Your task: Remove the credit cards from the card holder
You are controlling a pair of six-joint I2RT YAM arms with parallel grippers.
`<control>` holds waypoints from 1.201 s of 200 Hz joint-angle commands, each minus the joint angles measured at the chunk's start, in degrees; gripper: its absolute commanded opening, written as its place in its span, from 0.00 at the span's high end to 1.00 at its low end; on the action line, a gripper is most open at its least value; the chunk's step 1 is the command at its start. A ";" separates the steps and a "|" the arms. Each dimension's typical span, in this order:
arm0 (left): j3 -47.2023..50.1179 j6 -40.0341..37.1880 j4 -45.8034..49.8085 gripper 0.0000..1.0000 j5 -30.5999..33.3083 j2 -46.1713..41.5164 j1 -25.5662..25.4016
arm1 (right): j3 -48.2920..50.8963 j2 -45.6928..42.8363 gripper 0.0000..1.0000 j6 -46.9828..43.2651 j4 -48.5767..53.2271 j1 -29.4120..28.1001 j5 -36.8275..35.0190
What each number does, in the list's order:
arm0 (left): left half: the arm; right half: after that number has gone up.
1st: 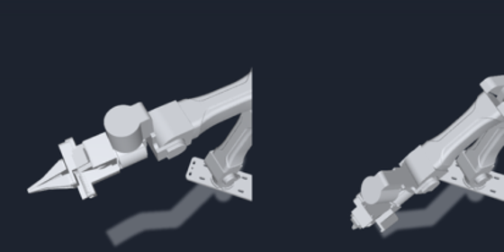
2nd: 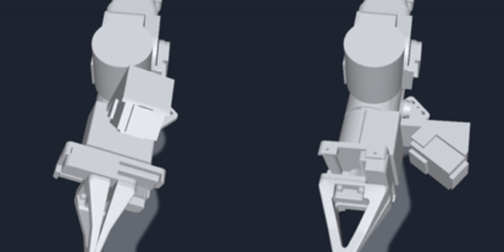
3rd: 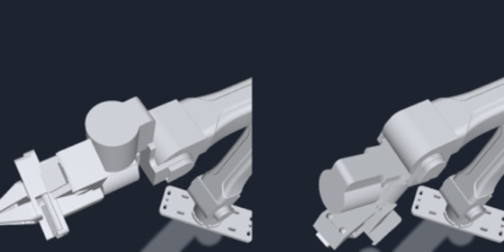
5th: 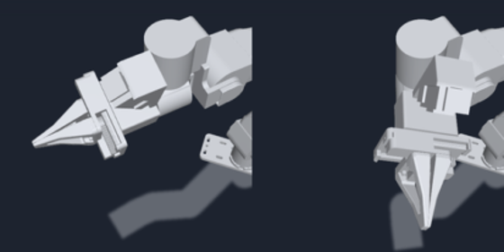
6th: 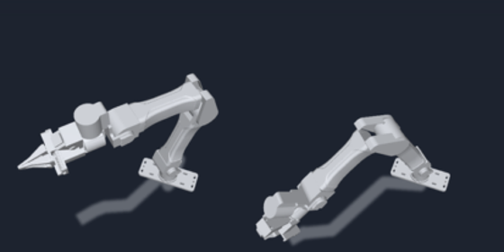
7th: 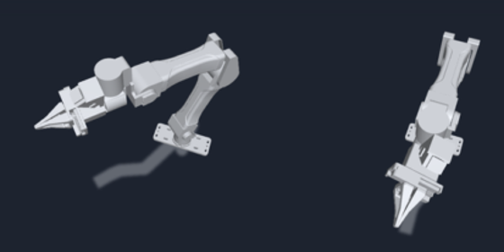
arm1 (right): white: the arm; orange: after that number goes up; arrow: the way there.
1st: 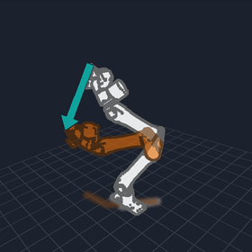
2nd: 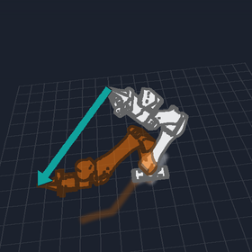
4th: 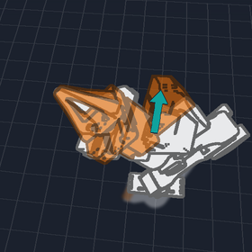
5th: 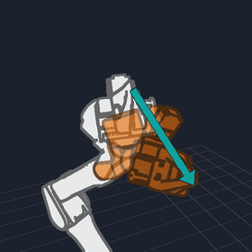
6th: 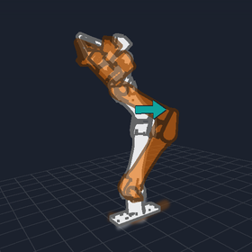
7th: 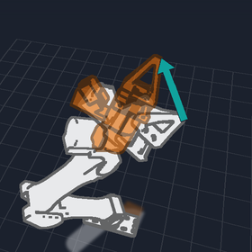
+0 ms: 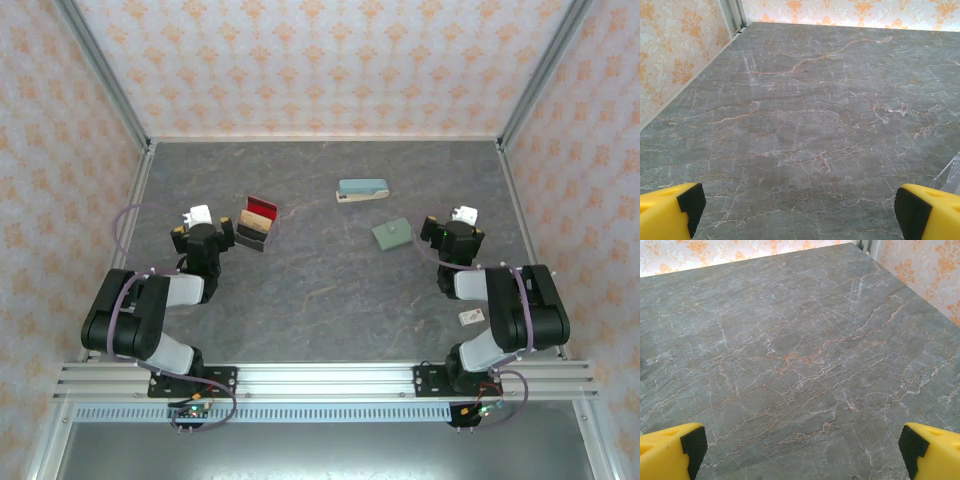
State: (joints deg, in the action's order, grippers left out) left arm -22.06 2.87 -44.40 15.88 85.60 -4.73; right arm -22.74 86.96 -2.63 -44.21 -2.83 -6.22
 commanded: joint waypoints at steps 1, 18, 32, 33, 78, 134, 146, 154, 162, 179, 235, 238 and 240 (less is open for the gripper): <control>-1.14 -1.13 -0.51 0.00 1.38 0.18 0.07 | -1.17 0.00 0.00 0.88 -0.22 0.19 -1.43; -1.16 -1.05 -0.45 0.00 1.32 0.18 0.07 | -1.17 -0.02 0.00 0.88 -0.25 0.19 -1.42; -1.22 -1.03 -0.47 0.00 1.33 0.18 0.07 | -1.16 0.00 0.00 0.84 -0.19 0.19 -1.41; -1.18 -1.03 -0.44 0.00 1.30 0.18 0.07 | -1.16 0.03 0.00 0.86 -0.18 0.19 -1.42; -1.23 -1.03 -0.43 0.00 1.27 0.13 0.07 | -1.27 0.05 0.00 0.89 -0.18 0.20 -1.43; -1.28 -1.03 -0.44 0.00 1.29 0.15 0.07 | -1.34 0.09 0.00 0.91 -0.05 0.19 -1.43; -1.23 -1.03 -0.42 0.00 1.27 0.16 0.07 | -1.39 0.07 0.00 0.91 0.08 0.19 -1.43; -1.23 -1.03 -0.47 0.00 1.25 0.18 0.12 | -1.34 0.06 0.00 0.93 0.00 0.19 -1.42; -1.23 -1.03 -0.43 0.00 1.24 0.17 0.07 | -1.29 0.08 0.00 0.89 0.00 0.24 -1.43; -1.16 -1.03 -0.55 0.00 1.24 0.18 0.07 | -1.15 -0.01 0.00 0.90 -0.31 0.19 -1.36; -0.61 -0.61 0.26 0.00 2.63 -1.97 -0.10 | -0.30 -5.38 0.00 1.56 2.31 0.17 -3.51; -0.61 -0.66 0.09 0.00 2.65 -1.83 -0.10 | -0.29 -6.15 0.00 1.64 2.86 0.19 -3.83; -0.68 -0.74 0.08 0.00 2.66 -1.79 -0.10 | -0.31 -6.66 0.00 1.66 3.22 0.15 -4.09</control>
State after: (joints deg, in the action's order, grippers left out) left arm -22.06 2.90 -44.36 16.36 85.23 -4.78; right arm -22.83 85.43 -2.42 -43.11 -2.85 -6.72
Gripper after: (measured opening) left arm 0.995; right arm 0.997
